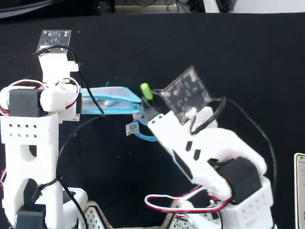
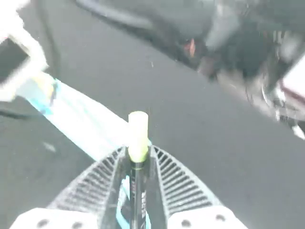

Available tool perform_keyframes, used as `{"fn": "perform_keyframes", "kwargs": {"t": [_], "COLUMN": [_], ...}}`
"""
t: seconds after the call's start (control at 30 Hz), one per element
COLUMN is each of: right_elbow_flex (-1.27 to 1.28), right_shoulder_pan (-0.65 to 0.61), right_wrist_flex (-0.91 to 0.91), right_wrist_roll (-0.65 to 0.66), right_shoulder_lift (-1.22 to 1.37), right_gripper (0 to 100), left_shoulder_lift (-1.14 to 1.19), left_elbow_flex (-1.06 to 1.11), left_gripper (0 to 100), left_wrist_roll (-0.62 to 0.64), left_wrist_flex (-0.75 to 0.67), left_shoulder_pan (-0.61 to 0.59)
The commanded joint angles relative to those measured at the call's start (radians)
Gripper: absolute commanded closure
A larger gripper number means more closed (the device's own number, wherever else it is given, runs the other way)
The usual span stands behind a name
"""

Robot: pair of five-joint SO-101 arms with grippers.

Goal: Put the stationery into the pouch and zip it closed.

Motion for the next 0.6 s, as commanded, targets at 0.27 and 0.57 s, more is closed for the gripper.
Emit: {"fn": "perform_keyframes", "kwargs": {"t": [0.27, 0.57], "right_elbow_flex": [0.331, 0.657], "right_shoulder_pan": [-0.196, -0.241], "right_wrist_flex": [-0.566, -1.022], "right_wrist_roll": [-0.009, -0.003], "right_shoulder_lift": [-0.292, -0.367], "right_gripper": [98.7, 98.7], "left_shoulder_lift": [-0.012, -0.012], "left_elbow_flex": [-0.015, -0.015], "left_gripper": [97, 97], "left_wrist_roll": [-0.012, -0.012], "left_wrist_flex": [0.006, 0.006], "left_shoulder_pan": [0.010, 0.010]}}
